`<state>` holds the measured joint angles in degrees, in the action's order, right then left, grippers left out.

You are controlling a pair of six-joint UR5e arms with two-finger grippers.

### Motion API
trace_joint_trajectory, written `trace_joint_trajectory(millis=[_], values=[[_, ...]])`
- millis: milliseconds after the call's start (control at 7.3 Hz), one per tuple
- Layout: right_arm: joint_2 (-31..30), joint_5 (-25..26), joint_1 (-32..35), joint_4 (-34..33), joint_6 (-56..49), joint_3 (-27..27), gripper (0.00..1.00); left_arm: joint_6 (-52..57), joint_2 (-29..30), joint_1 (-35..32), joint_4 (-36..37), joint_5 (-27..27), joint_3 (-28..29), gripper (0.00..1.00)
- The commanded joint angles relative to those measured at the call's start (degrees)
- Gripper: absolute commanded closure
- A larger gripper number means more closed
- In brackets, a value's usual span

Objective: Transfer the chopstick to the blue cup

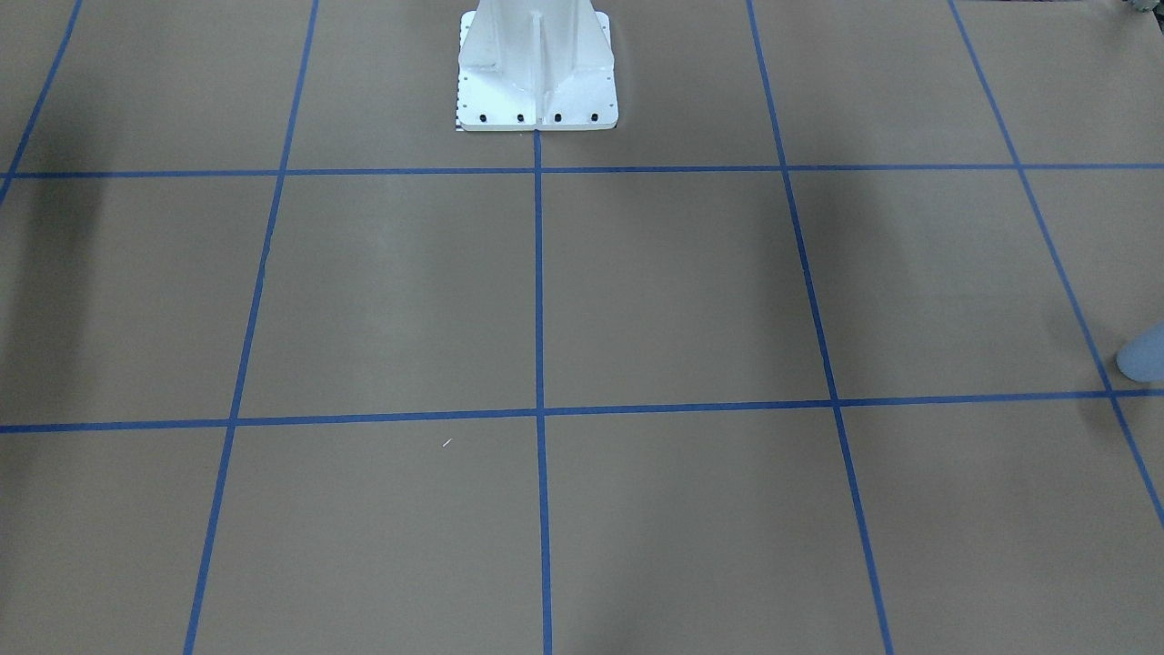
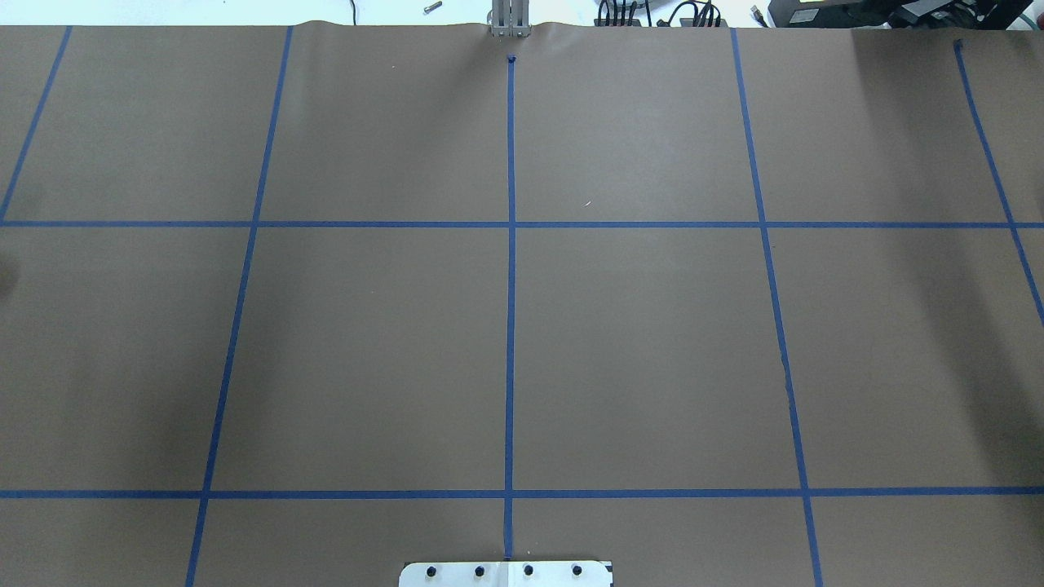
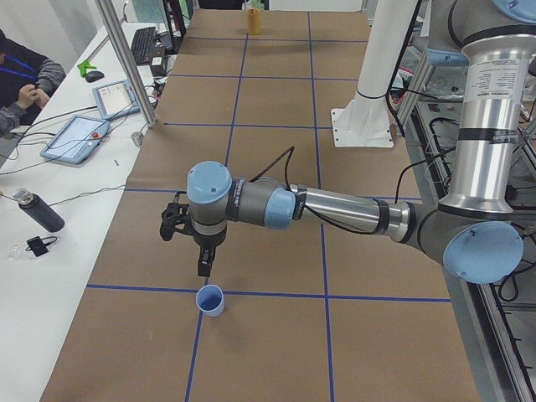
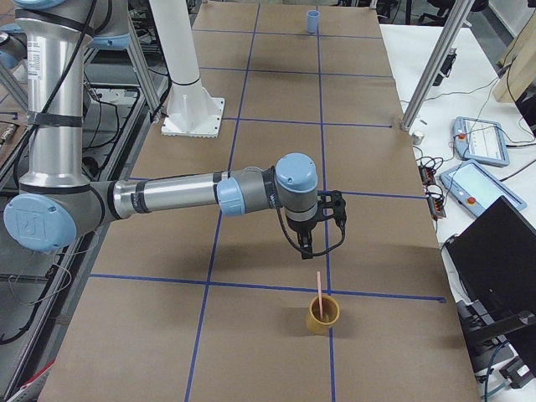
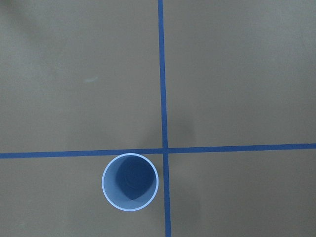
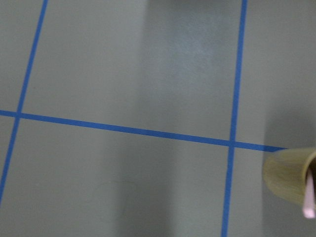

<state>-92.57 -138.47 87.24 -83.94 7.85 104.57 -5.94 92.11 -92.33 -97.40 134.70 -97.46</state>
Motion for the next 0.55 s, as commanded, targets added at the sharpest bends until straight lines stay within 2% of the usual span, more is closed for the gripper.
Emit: trace_joint_trajectory(millis=[0, 274, 411], values=[[2.66, 0.64, -6.17, 0.27, 6.45, 2.37, 0.0, -2.58, 0.87, 2.31, -7.45, -0.31, 2.17, 0.01], [2.93, 10.63, -12.94, 5.33, 7.6, 3.1, 0.0, -2.32, 1.5, 2.42, -10.16, -0.49, 5.85, 0.01], [3.71, 13.03, -16.8, 6.76, 9.88, 3.1, 0.0, -2.14, 2.63, 2.51, -13.75, -0.49, 11.53, 0.01]])
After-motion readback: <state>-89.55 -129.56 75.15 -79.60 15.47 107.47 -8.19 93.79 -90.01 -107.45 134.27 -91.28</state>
